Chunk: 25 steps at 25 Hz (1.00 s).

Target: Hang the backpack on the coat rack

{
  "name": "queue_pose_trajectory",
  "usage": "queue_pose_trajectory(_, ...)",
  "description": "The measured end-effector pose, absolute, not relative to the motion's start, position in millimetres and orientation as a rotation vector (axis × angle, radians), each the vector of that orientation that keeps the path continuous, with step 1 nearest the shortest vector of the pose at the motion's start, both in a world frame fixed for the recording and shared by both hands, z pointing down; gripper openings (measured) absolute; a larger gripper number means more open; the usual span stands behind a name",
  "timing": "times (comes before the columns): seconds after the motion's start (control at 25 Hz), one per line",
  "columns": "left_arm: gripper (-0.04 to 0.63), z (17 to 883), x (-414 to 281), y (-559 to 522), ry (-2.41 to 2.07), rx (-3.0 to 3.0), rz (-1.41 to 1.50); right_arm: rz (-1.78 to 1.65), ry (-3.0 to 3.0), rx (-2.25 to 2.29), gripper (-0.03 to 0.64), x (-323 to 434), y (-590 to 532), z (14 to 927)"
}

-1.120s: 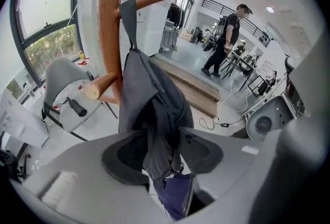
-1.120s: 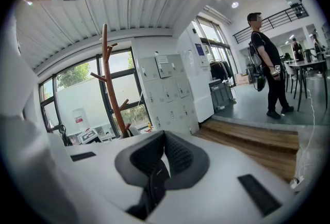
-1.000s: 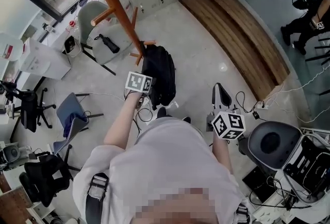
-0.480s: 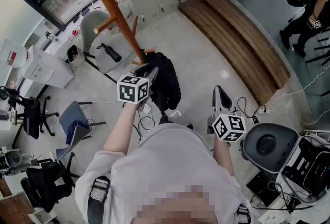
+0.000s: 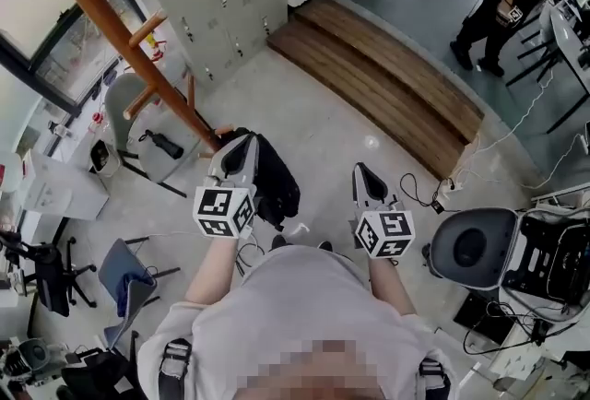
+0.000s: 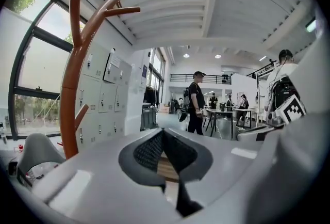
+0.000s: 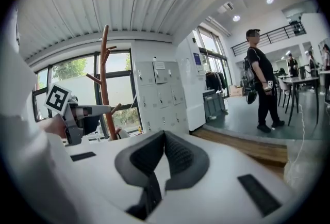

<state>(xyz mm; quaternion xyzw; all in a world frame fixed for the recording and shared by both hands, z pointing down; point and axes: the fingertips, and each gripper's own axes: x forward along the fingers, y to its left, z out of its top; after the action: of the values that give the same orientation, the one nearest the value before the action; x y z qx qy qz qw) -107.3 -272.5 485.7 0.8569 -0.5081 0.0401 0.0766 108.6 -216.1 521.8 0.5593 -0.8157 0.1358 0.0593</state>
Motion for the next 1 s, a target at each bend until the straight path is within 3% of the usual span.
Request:
queue_pose_trajectory(0.4,0.011,460.6,-66.1,-264.0,-1.592,2.655,-0.075,0.277,-2.428,1.799,0.009,138.6,-226.9,486.6)
queue_pose_trajectory(1.0,0.011,491.8,-61.7,-266.6,-1.562,2.650,0.063,0.208,-2.397,1.895,0.009,164.6,-221.7,474.1)
